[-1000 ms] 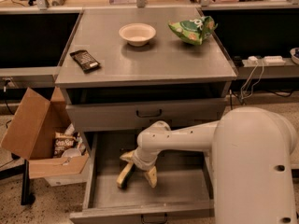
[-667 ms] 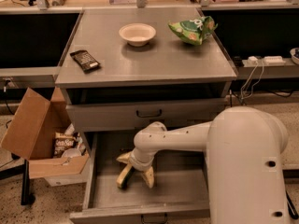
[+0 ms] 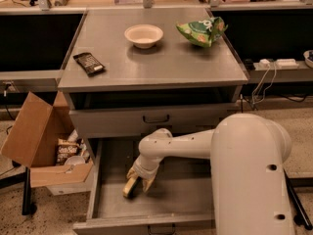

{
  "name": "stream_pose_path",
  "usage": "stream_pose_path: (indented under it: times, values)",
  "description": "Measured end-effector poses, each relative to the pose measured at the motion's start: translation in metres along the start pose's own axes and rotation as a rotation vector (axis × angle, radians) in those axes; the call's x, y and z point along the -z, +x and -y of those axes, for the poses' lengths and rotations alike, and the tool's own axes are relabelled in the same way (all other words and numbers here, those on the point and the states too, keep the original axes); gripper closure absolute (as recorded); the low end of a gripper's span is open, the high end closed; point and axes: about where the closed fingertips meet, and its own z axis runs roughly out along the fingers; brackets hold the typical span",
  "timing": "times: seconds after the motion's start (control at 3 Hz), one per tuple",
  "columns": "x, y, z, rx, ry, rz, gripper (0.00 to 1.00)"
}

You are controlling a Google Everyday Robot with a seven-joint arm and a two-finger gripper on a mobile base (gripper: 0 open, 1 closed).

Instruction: Pick sponge from middle drawer and place on counter

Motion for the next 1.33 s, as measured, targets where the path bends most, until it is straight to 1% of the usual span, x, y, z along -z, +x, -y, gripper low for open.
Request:
stream_pose_path:
  times: [0.33,0.67,1.0,1.33]
  values:
    - [0.006,0.001,0.005,-0.008,0.041,0.004,0.63]
    - [0.047,-0.001,0.005,-0.026,0.181,-0.007,0.94]
    - [0.101,-0.005,-0.007,-0.034,0.340,-0.015,1.00]
    - [0.155,-0.007,-0.014,-0.044,0.472,0.021,1.00]
